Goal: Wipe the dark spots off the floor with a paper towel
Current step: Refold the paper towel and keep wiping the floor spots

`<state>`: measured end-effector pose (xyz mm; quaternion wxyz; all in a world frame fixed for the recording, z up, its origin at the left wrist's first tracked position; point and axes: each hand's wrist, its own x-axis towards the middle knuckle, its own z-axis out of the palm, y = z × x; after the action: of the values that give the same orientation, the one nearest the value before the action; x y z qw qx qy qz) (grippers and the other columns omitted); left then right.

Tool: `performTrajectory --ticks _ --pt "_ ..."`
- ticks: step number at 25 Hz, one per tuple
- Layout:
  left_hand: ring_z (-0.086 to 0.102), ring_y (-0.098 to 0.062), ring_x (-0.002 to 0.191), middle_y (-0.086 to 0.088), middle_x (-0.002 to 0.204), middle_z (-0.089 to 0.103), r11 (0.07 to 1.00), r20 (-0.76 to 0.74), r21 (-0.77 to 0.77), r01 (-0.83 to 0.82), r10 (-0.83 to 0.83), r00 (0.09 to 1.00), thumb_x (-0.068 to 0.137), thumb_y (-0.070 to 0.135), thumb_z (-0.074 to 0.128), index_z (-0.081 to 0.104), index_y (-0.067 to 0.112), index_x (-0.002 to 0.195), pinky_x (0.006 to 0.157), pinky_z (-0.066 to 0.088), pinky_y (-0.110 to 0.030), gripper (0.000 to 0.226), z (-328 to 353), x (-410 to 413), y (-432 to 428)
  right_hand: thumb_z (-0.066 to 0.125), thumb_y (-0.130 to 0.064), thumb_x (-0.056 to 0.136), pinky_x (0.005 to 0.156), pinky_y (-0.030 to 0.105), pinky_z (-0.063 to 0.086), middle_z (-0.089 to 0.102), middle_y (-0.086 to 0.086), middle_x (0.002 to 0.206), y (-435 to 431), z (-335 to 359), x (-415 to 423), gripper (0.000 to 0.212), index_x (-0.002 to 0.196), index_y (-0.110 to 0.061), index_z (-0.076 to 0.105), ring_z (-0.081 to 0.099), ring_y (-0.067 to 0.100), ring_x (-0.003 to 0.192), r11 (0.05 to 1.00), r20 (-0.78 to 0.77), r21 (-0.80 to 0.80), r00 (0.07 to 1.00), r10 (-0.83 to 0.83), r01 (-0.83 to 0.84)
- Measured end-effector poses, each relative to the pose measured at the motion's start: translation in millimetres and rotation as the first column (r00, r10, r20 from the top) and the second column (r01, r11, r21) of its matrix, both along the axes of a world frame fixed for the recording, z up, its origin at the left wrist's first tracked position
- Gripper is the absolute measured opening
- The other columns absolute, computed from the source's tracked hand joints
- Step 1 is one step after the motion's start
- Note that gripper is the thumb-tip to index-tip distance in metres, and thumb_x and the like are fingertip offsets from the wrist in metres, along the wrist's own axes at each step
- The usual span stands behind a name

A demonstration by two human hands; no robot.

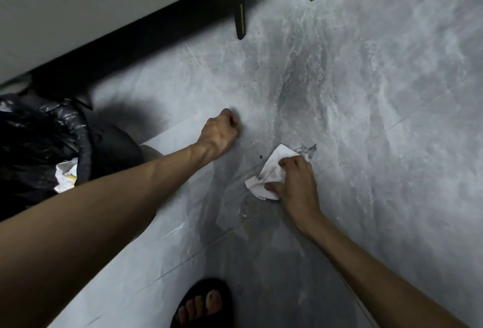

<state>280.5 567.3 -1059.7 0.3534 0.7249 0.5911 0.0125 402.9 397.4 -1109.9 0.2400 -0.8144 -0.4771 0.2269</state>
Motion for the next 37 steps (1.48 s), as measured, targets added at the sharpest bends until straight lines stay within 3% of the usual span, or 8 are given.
performTrajectory --ticks 3,14,21,27,29,32,35,37 --pt "0.06 -0.033 0.101 -0.014 0.11 0.066 0.999 -0.009 0.0 -0.035 0.035 0.999 0.087 0.018 0.048 0.056 0.012 0.109 0.079 0.046 -0.032 0.024 -3 0 3 0.084 -0.021 0.061 0.068 0.024 0.03 0.059 0.007 0.099 13 -4 -5 0.041 0.096 -0.012 0.064 0.056 0.027 0.091 0.99 -0.019 0.053 0.991 -0.129 0.13" --pt "0.061 -0.027 0.094 -0.008 0.104 0.068 0.987 0.061 -0.047 -0.152 0.154 0.986 0.083 0.019 0.054 0.06 0.018 0.104 0.07 0.041 -0.025 0.022 -7 0 9 0.078 -0.013 0.067 0.085 0.018 0.036 0.054 0.005 0.108 42 -15 -25 0.041 0.105 -0.009 0.065 0.05 0.015 0.094 0.986 -0.199 0.16 0.98 -0.019 0.051" --pt "0.061 -0.029 0.097 -0.01 0.106 0.068 0.993 0.032 -0.038 -0.108 0.11 0.993 0.084 0.02 0.054 0.059 0.017 0.106 0.073 0.043 -0.027 0.022 -8 0 5 0.074 -0.023 0.07 0.085 0.022 0.037 0.066 -0.001 0.098 37 -17 -29 0.023 0.091 -0.014 0.071 0.055 0.017 0.097 0.976 0.064 0.214 0.998 0.024 -0.037" --pt "0.058 -0.027 0.095 -0.01 0.109 0.066 0.997 0.01 -0.046 -0.068 0.069 0.998 0.085 0.021 0.053 0.058 0.017 0.108 0.072 0.039 -0.027 0.023 -7 1 1 0.083 -0.016 0.062 0.055 0.025 0.044 0.071 0.002 0.075 -7 -6 -28 0.021 0.081 -0.018 0.074 0.065 0.021 0.068 0.917 0.218 0.161 0.919 0.328 -0.365" --pt "0.055 -0.023 0.088 -0.009 0.109 0.065 0.997 0.013 -0.05 -0.052 0.052 0.999 0.086 0.021 0.052 0.058 0.017 0.107 0.071 0.038 -0.026 0.023 -7 1 -2 0.081 -0.014 0.066 0.061 0.03 0.045 0.071 0.007 0.077 -20 0 -16 0.018 0.081 -0.013 0.072 0.066 0.025 0.07 0.889 0.138 0.071 0.887 0.44 -0.452" --pt "0.055 -0.023 0.088 -0.009 0.109 0.065 0.998 0.006 -0.049 -0.032 0.032 0.999 0.086 0.019 0.051 0.058 0.016 0.109 0.07 0.038 -0.026 0.024 -3 3 -6 0.067 -0.013 0.083 0.071 0.028 0.042 0.067 0.01 0.091 -14 17 2 0.016 0.098 -0.01 0.069 0.062 0.027 0.083 0.921 -0.013 0.08 0.924 0.383 -0.38" --pt "0.055 -0.023 0.087 -0.009 0.109 0.066 0.998 0.029 -0.04 -0.05 0.051 0.998 0.086 0.018 0.049 0.059 0.015 0.109 0.069 0.039 -0.025 0.025 3 2 -6 0.064 -0.007 0.083 0.074 0.02 0.039 0.062 0.008 0.094 18 28 14 0.027 0.109 -0.014 0.071 0.059 0.021 0.087 0.922 0.072 0.176 0.938 0.338 -0.346" --pt "0.054 -0.021 0.085 -0.008 0.108 0.066 0.997 0.049 -0.035 -0.074 0.076 0.996 0.086 0.019 0.049 0.059 0.015 0.109 0.069 0.04 -0.025 0.025 8 -1 -4 0.067 -0.007 0.082 0.08 0.025 0.046 0.063 0.011 0.098 38 31 7 0.027 0.107 -0.015 0.073 0.061 0.024 0.092 0.875 0.109 0.17 0.891 0.44 -0.453"
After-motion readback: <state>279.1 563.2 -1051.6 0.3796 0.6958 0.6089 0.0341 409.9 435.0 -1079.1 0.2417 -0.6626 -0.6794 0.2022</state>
